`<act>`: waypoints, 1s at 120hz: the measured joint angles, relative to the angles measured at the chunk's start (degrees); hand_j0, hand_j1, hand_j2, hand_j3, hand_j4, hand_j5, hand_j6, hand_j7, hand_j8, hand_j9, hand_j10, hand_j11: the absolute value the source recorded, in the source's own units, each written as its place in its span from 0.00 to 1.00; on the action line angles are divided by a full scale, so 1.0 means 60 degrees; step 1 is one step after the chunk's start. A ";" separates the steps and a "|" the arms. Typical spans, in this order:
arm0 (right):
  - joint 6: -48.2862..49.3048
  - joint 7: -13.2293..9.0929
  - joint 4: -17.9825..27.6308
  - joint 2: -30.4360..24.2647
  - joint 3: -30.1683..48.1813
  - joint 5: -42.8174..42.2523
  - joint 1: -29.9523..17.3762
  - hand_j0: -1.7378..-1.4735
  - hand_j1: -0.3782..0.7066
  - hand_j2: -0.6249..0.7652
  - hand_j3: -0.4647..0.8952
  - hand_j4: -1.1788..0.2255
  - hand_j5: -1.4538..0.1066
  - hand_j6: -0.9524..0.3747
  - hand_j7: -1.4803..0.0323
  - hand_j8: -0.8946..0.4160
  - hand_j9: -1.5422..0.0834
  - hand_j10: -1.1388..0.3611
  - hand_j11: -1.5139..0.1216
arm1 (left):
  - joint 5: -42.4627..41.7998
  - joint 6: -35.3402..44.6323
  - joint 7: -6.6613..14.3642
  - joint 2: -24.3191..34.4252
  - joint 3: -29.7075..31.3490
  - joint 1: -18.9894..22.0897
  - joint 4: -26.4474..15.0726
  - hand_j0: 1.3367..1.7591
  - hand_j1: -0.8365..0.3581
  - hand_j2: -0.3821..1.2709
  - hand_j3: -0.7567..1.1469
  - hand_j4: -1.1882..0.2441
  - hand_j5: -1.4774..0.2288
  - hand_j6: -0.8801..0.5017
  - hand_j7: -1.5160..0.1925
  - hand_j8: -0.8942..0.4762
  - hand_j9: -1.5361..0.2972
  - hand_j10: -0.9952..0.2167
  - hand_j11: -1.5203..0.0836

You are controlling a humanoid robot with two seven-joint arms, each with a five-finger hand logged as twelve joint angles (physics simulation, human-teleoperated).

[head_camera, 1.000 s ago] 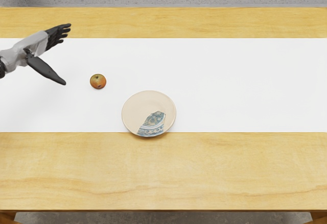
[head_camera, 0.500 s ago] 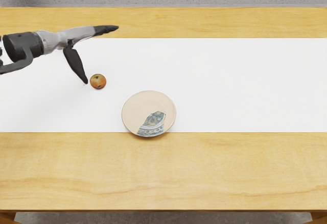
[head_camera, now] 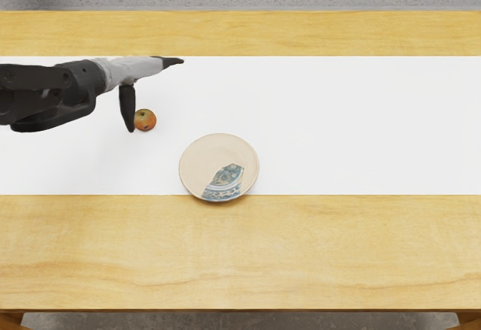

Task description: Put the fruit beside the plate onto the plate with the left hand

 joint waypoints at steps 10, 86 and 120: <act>0.0000 0.0000 0.0000 0.0000 0.0000 -0.0002 0.0000 0.30 0.03 0.45 0.34 0.84 0.93 0.72 0.98 0.68 0.95 0.76 0.93 | -0.0036 0.0023 0.0658 -0.0418 0.0899 -0.0388 -0.0314 0.76 0.99 0.23 0.40 0.83 0.86 0.63 0.88 0.65 0.84 0.82 0.94; 0.0000 0.0000 -0.0001 0.0000 0.0000 -0.0001 0.0000 0.30 0.03 0.45 0.34 0.84 0.93 0.72 0.98 0.68 0.95 0.76 0.93 | -0.0090 -0.0178 0.1807 -0.1934 0.1406 -0.0049 0.0718 0.76 0.98 0.23 0.40 0.82 0.86 0.63 0.88 0.64 0.83 0.81 0.94; 0.0000 0.0000 0.0001 0.0000 0.0000 0.0001 0.0000 0.30 0.03 0.45 0.34 0.84 0.93 0.72 0.98 0.68 0.95 0.76 0.93 | -0.0014 -0.0172 0.1891 -0.2030 0.1389 0.0093 0.0907 0.76 0.86 0.25 0.40 0.74 0.76 0.54 0.79 0.55 0.74 0.71 0.84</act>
